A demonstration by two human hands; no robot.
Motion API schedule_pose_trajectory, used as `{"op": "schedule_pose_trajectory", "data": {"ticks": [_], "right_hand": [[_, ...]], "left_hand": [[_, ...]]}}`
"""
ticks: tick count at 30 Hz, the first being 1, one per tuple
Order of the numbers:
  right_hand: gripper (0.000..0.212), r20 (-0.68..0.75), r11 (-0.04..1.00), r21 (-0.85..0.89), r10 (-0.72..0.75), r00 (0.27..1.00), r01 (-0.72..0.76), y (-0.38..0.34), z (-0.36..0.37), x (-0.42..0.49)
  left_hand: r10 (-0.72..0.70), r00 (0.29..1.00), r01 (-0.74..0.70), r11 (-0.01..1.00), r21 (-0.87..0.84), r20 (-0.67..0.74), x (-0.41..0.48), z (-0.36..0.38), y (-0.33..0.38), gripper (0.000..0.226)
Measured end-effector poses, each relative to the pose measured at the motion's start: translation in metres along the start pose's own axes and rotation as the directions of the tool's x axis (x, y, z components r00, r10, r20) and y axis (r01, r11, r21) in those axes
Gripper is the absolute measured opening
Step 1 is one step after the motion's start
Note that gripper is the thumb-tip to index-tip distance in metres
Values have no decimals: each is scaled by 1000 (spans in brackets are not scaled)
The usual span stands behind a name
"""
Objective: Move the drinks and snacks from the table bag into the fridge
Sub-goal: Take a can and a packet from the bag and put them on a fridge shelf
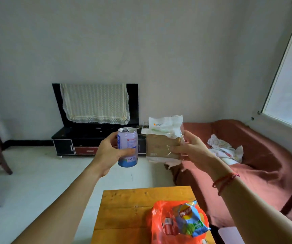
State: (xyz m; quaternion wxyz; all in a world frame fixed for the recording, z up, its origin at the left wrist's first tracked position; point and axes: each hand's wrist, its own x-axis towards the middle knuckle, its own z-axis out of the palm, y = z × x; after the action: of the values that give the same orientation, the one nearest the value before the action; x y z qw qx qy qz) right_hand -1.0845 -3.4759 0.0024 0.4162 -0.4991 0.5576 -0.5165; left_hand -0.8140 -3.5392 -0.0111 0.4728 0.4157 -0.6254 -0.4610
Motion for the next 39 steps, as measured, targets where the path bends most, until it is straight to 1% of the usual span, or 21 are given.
{"op": "schedule_pose_trajectory", "data": {"ticks": [3, 8, 15, 20, 23, 30, 35, 39], "right_hand": [[48, 46, 999, 46, -24, 999, 22, -21, 9, -1], [50, 76, 998, 53, -41, 996, 37, -36, 24, 1], [47, 135, 995, 77, -66, 989, 56, -43, 38, -6], [54, 193, 993, 91, -88, 977, 71, -48, 50, -11], [57, 242, 991, 113, -98, 965, 72, -51, 66, -11], [50, 354, 986, 144, -134, 925, 88, -60, 137, -13], [50, 472, 982, 164, -160, 867, 92, -70, 212, -18], [44, 571, 981, 182, -155, 806, 60, -78, 287, -29]], "left_hand": [[54, 998, -54, 999, 1, -18, -6, -18, 21, 52], [104, 993, -104, 995, 13, -55, -16, -38, 39, 51], [108, 990, -109, 994, -1, -88, -32, -53, 41, 53], [101, 989, -102, 995, -5, -107, -45, -67, 42, 55], [96, 985, -97, 995, 3, -142, -58, -83, 44, 56], [86, 952, -75, 996, 48, -295, -100, -142, 50, 62], [80, 905, -43, 994, 98, -418, -146, -205, 54, 61], [91, 852, -25, 991, 134, -516, -195, -268, 57, 60]]}}
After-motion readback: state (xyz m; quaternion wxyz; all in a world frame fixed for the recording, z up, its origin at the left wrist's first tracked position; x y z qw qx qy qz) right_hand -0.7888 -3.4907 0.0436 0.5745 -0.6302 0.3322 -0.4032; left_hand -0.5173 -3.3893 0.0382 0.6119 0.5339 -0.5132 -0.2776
